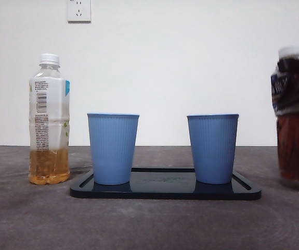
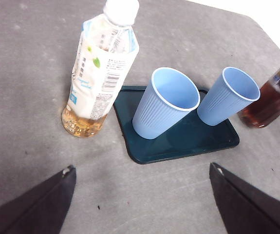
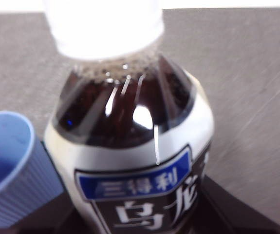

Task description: Pour the drink into the cup

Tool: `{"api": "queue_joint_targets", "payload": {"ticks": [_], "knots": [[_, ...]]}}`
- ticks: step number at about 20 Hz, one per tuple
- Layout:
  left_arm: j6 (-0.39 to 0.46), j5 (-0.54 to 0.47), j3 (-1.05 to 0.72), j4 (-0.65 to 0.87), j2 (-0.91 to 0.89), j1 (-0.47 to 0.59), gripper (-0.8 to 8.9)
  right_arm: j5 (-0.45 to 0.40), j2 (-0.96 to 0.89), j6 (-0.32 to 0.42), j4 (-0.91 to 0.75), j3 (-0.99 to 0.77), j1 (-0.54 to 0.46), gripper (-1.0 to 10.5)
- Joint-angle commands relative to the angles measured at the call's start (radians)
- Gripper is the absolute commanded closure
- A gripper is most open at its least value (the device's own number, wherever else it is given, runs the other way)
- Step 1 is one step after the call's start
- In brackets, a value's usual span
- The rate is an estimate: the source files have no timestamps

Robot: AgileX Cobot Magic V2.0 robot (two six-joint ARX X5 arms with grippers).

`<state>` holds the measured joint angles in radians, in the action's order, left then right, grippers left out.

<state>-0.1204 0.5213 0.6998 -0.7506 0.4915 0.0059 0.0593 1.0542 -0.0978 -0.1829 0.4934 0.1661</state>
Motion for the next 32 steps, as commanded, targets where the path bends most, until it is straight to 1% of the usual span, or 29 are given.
{"api": "queue_joint_targets", "payload": {"ticks": [1, 3, 4, 8, 11, 17, 18, 28, 32], "knots": [[0.012, -0.002, 0.020, 0.015, 0.004, -0.001, 3.76, -0.037, -0.026, 0.167, 0.137, 0.162, 0.002, 7.9], [0.012, -0.002, 0.020, 0.018, 0.004, -0.001, 3.76, -0.066, -0.022, 0.272, 0.297, 0.267, 0.005, 7.9], [0.012, -0.002, 0.020, 0.018, 0.004, -0.001, 3.76, -0.090, -0.019, 0.326, 0.352, 0.309, 0.011, 7.9], [0.016, -0.003, 0.020, 0.018, 0.005, -0.001, 3.76, -0.221, -0.007, 0.541, 0.487, 0.427, 0.060, 8.0], [0.016, -0.006, 0.020, 0.018, 0.005, -0.001, 3.76, -0.350, 0.018, 0.680, 0.550, 0.472, 0.121, 8.0], [0.016, -0.006, 0.020, 0.017, 0.004, -0.002, 3.76, -0.583, 0.083, 0.923, 0.557, 0.480, 0.241, 8.1], [0.016, -0.006, 0.020, 0.017, 0.004, -0.003, 3.76, -0.612, 0.097, 0.956, 0.552, 0.480, 0.261, 8.1], [0.016, -0.006, 0.020, 0.017, 0.004, -0.026, 3.76, -0.763, 0.192, 1.149, 0.483, 0.480, 0.359, 8.1], [0.016, -0.006, 0.020, 0.016, 0.004, -0.032, 3.76, -0.814, 0.232, 1.205, 0.450, 0.480, 0.381, 8.1]]}}
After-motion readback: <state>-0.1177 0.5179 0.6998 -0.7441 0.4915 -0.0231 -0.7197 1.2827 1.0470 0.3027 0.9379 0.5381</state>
